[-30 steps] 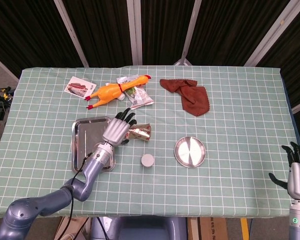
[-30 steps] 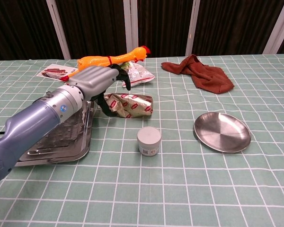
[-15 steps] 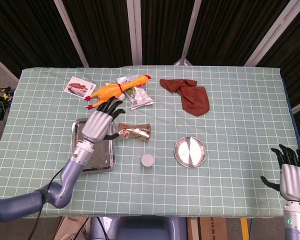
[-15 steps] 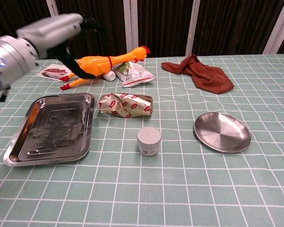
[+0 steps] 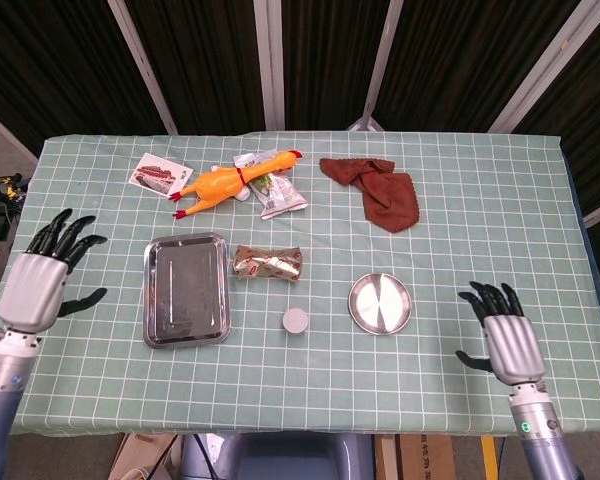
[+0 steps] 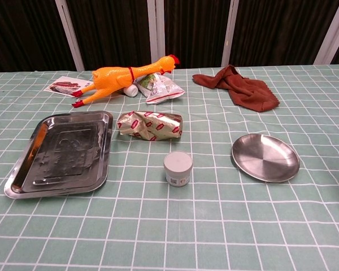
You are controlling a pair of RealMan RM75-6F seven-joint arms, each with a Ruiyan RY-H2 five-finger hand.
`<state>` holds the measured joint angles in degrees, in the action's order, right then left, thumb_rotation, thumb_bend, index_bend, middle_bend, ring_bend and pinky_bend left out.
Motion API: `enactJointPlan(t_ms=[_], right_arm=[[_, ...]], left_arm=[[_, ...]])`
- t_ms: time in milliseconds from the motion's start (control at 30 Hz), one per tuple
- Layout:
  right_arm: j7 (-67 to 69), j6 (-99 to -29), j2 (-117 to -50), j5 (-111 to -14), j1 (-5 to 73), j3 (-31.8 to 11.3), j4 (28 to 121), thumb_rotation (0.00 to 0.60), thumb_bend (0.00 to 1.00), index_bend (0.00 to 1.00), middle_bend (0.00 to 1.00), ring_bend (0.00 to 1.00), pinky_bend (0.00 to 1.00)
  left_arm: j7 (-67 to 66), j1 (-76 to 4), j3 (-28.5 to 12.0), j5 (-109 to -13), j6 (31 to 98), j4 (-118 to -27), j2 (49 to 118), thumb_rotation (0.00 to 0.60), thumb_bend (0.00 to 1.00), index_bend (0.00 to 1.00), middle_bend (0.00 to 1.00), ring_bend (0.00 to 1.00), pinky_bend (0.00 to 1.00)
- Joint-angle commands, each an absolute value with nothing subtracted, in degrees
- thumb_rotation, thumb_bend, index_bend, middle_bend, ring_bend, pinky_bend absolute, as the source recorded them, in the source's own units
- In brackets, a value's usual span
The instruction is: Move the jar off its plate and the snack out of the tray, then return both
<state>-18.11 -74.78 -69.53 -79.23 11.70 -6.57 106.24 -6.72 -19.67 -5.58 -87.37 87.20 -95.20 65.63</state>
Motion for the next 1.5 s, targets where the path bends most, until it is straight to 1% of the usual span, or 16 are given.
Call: enactJointPlan(t_ms=[33, 167, 300, 433, 567, 767, 933, 1100, 1200, 1367, 1500], right_arm=[[-23.61, -70.89, -70.98, -80.03, 15.94, -7.98, 110.8, 0.6, 0.09, 0.24, 0.14, 0.12, 0.0], [-30.45, -65.48, -73.76, -76.27, 20.79, -9.16, 114.44, 0.6, 0.09, 0.24, 0.14, 0.12, 0.0], [-33.61, -61.52, -79.24, -71.31, 25.65, -10.95, 114.54, 0.6, 0.09, 0.24, 0.14, 0.12, 0.0], [-36.0, -59.4, -86.5, -66.36, 30.21, -12.61, 111.56, 0.6, 0.09, 0.24, 0.14, 0.14, 0.0], [-37.04, -57.43, -92.5, -60.11, 34.25, -13.95, 108.21, 0.6, 0.08, 0.24, 0.14, 0.17, 0.0], [-38.94, -56.87, -99.95, -54.62, 38.81, -14.04, 101.56, 0.6, 0.08, 0.24, 0.17, 0.19, 0.0], [-39.35, -57.53, -103.19, -53.94, 40.92, -13.91, 97.65, 0.6, 0.08, 0.24, 0.18, 0.21, 0.0], [-39.2, -58.19, -104.71, -53.87, 42.34, -13.96, 94.06, 0.6, 0.08, 0.26, 0.2, 0.24, 0.0], [-38.71, -58.36, -104.94, -53.52, 42.77, -14.11, 92.46, 0.6, 0.08, 0.27, 0.22, 0.26, 0.0], [-37.69, -58.31, -105.11, -53.21, 43.31, -14.02, 90.27, 0.6, 0.08, 0.31, 0.3, 0.35, 0.0], [-36.63, -58.39, -105.45, -53.43, 43.51, -13.65, 89.51, 0.6, 0.08, 0.33, 0.33, 0.38, 0.01]], left_arm=[[-3.97, -16.52, -3.78, -88.22, 90.32, -92.14, 66.16, 0.6, 0.17, 0.29, 0.11, 0.01, 0.17], [-1.43, -14.18, -3.11, -87.54, 91.86, -88.52, 67.88, 0.6, 0.17, 0.29, 0.11, 0.01, 0.17], [0.6, -13.13, -3.09, -87.38, 92.38, -85.84, 69.31, 0.6, 0.17, 0.29, 0.11, 0.01, 0.17], [0.85, -12.58, -3.5, -88.39, 93.69, -85.06, 69.54, 0.6, 0.17, 0.29, 0.11, 0.01, 0.17], [1.34, -11.99, -4.17, -88.71, 94.92, -84.72, 69.9, 0.6, 0.17, 0.29, 0.11, 0.01, 0.17], [2.43, -11.64, -4.86, -88.22, 94.56, -84.15, 69.8, 0.6, 0.17, 0.29, 0.11, 0.01, 0.17], [3.21, -11.48, -5.18, -88.28, 94.28, -83.98, 69.53, 0.6, 0.17, 0.29, 0.11, 0.01, 0.17], [3.61, -11.36, -5.57, -88.1, 93.92, -83.78, 69.55, 0.6, 0.17, 0.29, 0.11, 0.01, 0.17], [3.76, -11.25, -5.77, -88.09, 93.92, -83.8, 69.58, 0.6, 0.17, 0.3, 0.11, 0.01, 0.17], [3.8, -10.97, -6.08, -88.33, 94.34, -83.95, 69.63, 0.6, 0.17, 0.3, 0.11, 0.01, 0.17], [3.84, -10.77, -6.21, -88.68, 94.7, -83.95, 69.72, 0.6, 0.17, 0.3, 0.11, 0.01, 0.17]])
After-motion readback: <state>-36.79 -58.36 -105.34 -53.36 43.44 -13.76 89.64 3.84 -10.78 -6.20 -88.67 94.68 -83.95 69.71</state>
